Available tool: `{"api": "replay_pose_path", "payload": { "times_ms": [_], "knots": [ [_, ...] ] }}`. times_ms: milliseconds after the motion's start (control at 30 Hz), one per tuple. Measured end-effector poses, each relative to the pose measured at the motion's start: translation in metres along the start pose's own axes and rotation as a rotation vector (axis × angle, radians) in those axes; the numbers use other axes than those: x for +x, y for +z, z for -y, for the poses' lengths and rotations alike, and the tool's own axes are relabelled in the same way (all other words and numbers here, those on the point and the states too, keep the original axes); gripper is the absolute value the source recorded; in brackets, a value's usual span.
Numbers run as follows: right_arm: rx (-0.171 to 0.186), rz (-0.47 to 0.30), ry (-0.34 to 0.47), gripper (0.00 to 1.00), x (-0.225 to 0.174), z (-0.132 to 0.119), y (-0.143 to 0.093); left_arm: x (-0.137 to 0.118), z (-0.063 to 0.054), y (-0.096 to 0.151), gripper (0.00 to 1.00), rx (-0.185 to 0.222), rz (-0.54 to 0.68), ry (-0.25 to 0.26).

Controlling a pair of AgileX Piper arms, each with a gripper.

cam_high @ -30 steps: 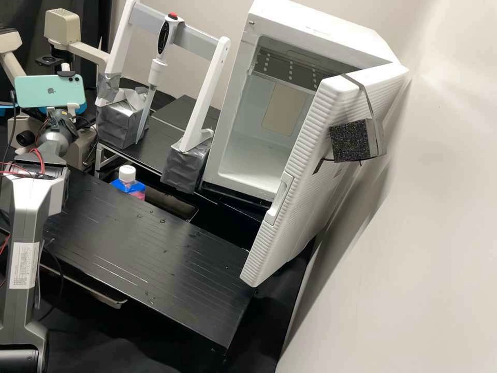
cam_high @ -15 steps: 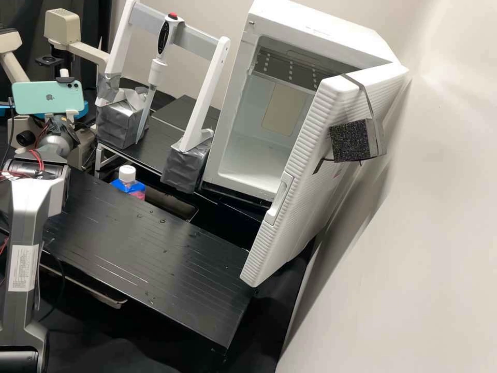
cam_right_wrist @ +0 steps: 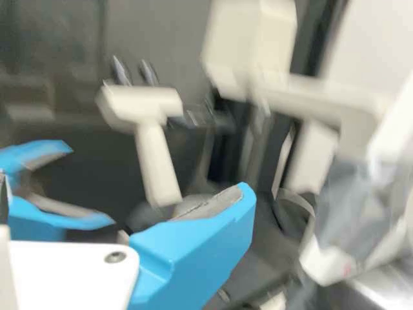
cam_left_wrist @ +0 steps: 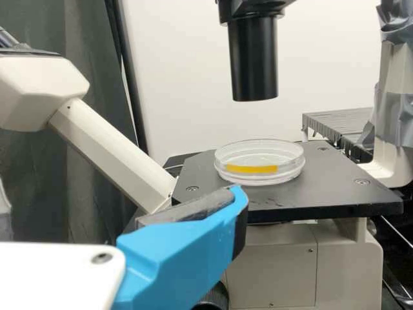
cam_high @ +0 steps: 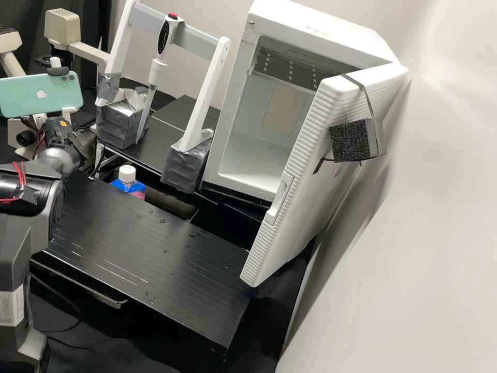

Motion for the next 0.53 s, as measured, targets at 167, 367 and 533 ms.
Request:
{"api": "replay_pose_path", "payload": {
  "times_ms": [167,367,533],
  "knots": [
    [-0.002,-0.100,0.075,1.00,-0.056,-0.005,-0.019,0.000,0.000,0.000,1.00,0.000,0.000,0.000],
    [0.058,-0.080,0.339,1.00,-0.119,-0.002,-0.013,0.000,0.000,0.000,1.00,0.000,0.000,0.000],
    [0.141,0.030,0.605,1.00,-0.157,0.001,0.001,0.000,0.000,0.000,1.00,0.000,0.000,0.000]
  ]
}}
